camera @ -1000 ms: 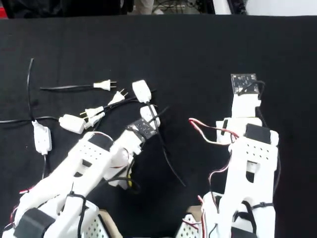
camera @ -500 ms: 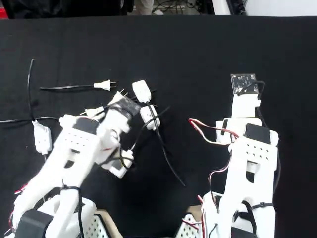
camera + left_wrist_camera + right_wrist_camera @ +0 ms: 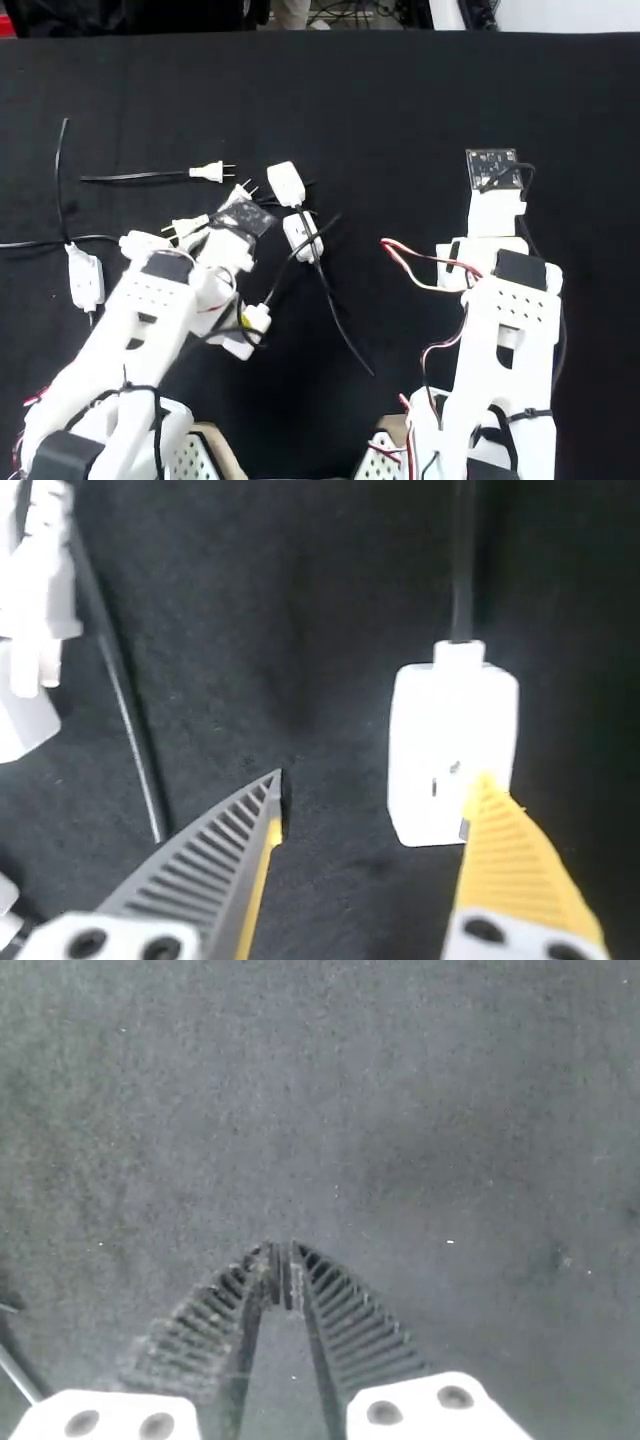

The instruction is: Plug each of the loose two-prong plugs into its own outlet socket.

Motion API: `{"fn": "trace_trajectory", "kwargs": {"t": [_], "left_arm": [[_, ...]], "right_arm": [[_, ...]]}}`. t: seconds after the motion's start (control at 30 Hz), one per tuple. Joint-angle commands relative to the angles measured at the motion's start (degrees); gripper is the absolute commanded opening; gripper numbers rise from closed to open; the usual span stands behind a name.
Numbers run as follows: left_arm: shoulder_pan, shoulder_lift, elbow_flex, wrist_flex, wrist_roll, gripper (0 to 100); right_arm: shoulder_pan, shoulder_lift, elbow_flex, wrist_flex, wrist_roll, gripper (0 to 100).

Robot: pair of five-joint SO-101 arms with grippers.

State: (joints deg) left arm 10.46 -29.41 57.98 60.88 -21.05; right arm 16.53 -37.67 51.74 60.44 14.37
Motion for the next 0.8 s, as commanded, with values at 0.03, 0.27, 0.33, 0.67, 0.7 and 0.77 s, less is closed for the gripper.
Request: {"fn": "trace_trajectory", "kwargs": {"t": [0.03, 0.27, 0.33, 0.67, 0.7, 0.77], "left_arm": [[3.1, 0.0, 1.1, -0.8, 0.5, 28], [10.5, 0.0, 2.4, -1.0, 4.3, 28], [11.7, 0.0, 2.4, -1.0, 4.5, 28], [18.1, -0.1, 2.4, -0.4, 4.6, 25], [19.3, -0.1, 2.4, -0.4, 4.6, 23], [22.1, -0.1, 2.4, 0.7, 4.6, 17]], "right_arm": [[-1.1, 0.0, -2.5, 0.1, 0.1, 1.8], [-1.1, 0.0, -2.5, 0.1, 0.1, 1.8], [-1.1, 0.0, -2.5, 0.1, 0.1, 1.8], [-1.1, 0.0, -2.5, 0.1, 0.1, 1.8], [-1.1, 0.0, -2.6, 0.1, 0.1, 1.8], [-1.1, 0.0, -2.6, 0.1, 0.1, 1.8]]}}
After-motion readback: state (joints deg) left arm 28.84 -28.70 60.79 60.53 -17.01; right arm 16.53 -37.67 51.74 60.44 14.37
